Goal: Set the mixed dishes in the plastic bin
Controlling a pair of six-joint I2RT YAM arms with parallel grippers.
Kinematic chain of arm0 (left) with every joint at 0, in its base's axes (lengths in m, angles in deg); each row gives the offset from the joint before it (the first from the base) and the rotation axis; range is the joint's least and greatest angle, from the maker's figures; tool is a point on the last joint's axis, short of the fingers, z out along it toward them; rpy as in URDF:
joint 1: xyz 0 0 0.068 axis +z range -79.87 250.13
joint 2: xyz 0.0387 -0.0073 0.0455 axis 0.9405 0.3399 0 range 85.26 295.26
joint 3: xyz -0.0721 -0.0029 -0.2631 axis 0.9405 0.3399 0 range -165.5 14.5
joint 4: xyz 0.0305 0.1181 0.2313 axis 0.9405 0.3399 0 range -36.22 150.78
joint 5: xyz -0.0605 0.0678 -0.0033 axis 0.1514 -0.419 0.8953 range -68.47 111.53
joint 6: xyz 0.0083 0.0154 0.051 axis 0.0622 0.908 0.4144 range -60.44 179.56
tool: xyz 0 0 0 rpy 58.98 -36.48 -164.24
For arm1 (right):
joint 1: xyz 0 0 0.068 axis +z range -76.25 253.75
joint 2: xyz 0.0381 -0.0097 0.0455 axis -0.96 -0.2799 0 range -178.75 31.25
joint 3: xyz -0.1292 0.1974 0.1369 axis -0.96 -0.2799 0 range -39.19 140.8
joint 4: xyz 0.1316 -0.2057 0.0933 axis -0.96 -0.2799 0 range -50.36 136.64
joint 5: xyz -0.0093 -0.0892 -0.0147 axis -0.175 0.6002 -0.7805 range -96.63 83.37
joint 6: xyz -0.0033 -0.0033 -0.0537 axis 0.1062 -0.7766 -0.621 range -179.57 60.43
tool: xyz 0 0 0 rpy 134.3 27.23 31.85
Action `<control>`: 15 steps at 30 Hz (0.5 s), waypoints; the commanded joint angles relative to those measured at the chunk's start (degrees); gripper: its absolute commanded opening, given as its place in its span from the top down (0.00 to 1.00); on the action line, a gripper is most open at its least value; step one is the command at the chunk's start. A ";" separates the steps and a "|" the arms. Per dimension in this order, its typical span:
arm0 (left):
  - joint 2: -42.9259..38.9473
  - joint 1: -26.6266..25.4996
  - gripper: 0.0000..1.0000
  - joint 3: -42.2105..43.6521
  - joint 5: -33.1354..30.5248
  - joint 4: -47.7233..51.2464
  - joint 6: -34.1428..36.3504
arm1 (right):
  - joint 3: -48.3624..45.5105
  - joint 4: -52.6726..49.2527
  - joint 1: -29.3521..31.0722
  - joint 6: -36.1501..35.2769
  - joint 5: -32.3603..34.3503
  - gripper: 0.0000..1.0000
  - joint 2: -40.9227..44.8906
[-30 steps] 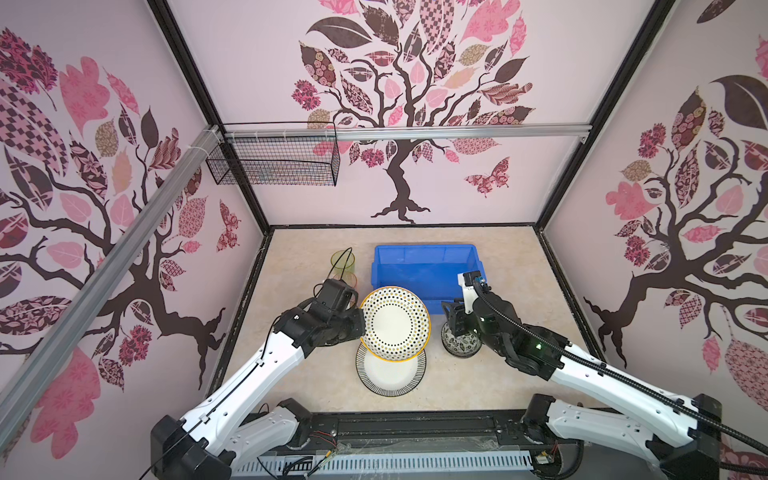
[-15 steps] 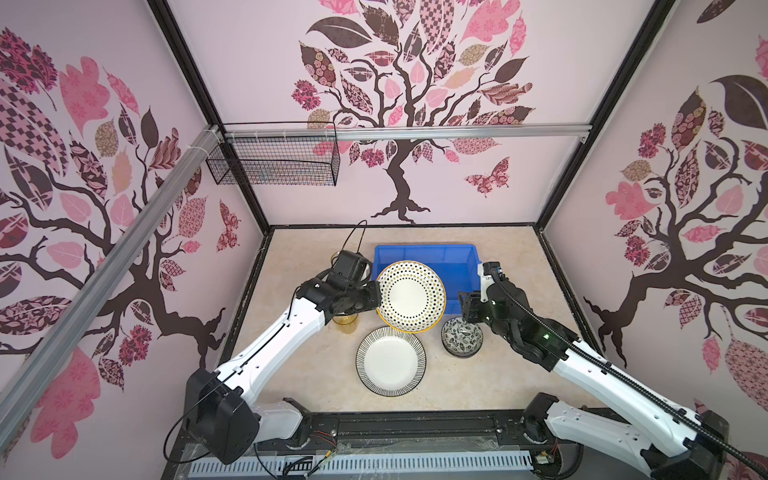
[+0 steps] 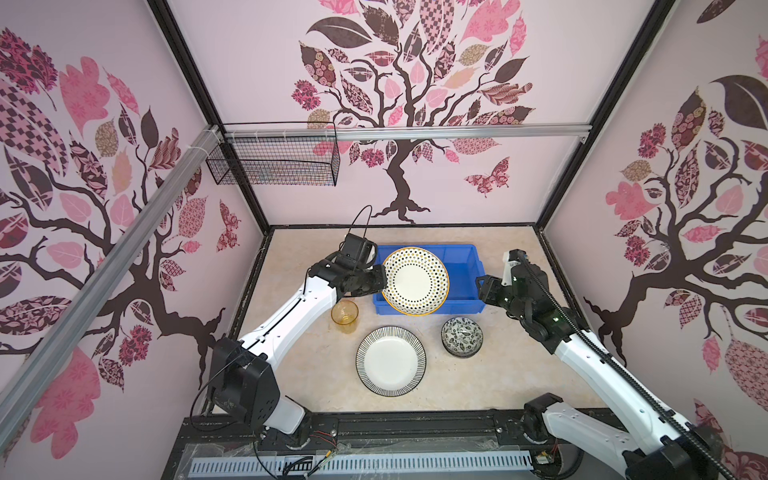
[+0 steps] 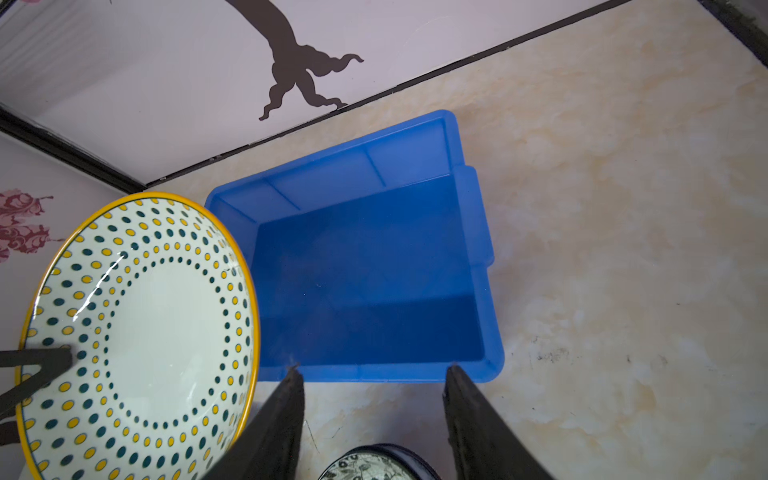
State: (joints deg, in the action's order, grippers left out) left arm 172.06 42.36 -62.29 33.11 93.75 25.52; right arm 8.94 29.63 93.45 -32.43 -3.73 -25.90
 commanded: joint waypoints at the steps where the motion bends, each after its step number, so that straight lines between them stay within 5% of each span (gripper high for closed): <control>1: 0.93 1.43 1.00 -5.29 3.23 -6.82 0.24 | 0.34 1.06 -0.20 1.16 -4.59 0.42 -1.24; 15: 12.85 3.07 1.00 -15.87 3.23 -4.21 3.14 | 4.45 1.81 -0.72 0.37 -4.60 0.40 -6.37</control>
State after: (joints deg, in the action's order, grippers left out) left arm 185.29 45.20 -72.74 34.35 93.31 27.38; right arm 10.52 30.68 93.10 -31.91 -8.19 -31.12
